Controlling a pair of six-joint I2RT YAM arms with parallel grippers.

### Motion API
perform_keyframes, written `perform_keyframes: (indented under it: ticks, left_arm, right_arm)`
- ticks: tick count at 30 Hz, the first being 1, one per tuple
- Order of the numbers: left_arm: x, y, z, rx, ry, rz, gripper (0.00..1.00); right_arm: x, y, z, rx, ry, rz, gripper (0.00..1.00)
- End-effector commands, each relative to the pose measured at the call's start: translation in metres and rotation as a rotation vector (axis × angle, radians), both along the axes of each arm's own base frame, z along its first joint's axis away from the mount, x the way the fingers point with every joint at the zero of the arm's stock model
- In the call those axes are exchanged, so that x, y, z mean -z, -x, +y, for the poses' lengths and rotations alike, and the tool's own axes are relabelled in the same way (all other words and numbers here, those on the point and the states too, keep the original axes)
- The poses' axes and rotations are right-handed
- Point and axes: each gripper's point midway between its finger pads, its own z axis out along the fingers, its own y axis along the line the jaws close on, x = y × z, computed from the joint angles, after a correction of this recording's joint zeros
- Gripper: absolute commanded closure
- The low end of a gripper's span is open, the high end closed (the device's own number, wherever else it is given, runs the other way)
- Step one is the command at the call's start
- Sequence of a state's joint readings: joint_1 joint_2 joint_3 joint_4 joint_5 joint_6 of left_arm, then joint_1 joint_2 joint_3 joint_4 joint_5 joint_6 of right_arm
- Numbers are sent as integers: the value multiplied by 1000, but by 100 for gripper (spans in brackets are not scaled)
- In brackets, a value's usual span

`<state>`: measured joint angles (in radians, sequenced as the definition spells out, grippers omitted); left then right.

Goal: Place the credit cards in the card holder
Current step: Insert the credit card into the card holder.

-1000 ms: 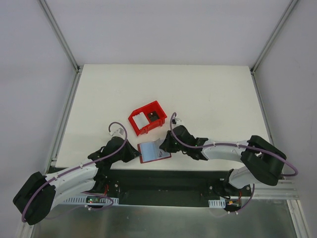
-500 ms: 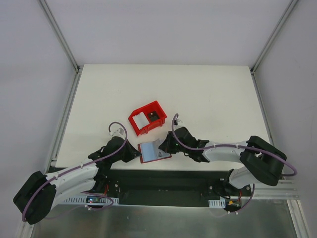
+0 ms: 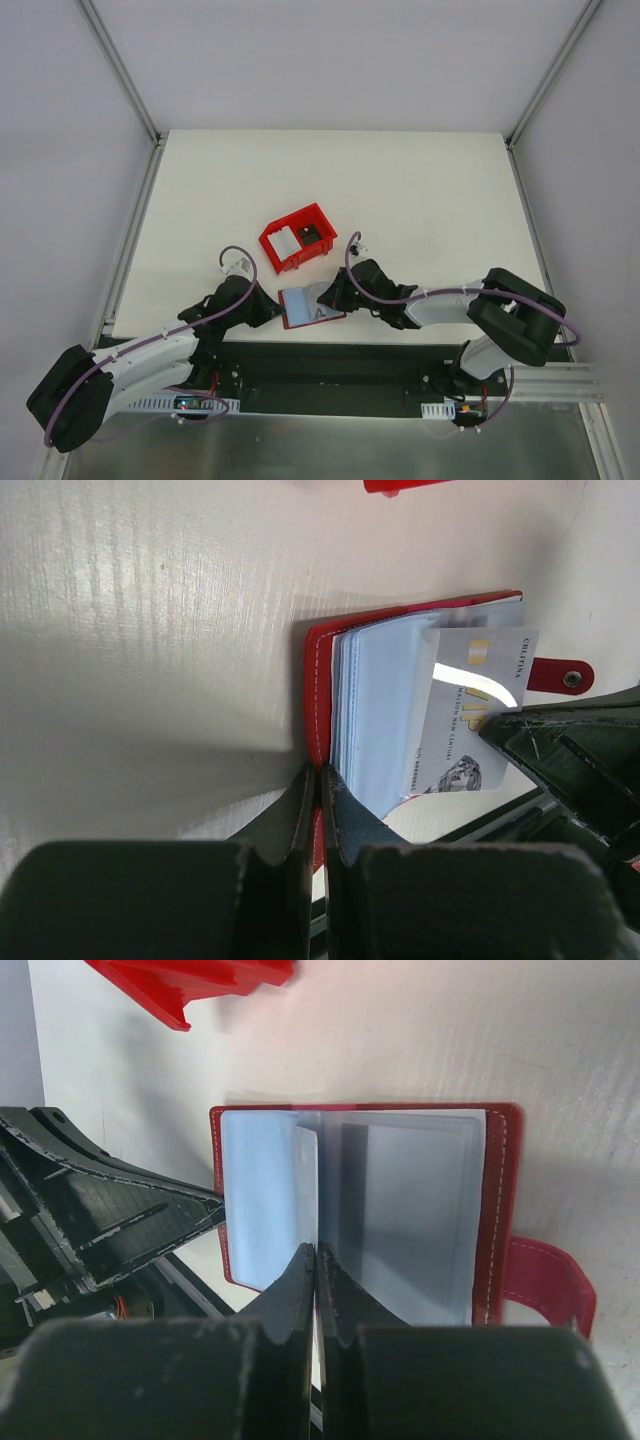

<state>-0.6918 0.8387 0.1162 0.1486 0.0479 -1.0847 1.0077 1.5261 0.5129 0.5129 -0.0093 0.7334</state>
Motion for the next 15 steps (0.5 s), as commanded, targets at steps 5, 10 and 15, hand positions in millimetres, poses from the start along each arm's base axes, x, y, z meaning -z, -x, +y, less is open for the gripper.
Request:
perform_keyframes:
  ticks: [5, 10, 15]
  left_arm:
    - [7, 2, 5, -9, -22, 17, 100]
    - [7, 3, 4, -7, -18, 18, 100]
    - [9, 3, 6, -11, -23, 21, 100]
  right_arm:
    - [27, 9, -4, -7, 7, 51, 100]
    - [26, 4, 2, -6, 2, 52, 99]
    - [22, 10, 10, -22, -11, 52, 98]
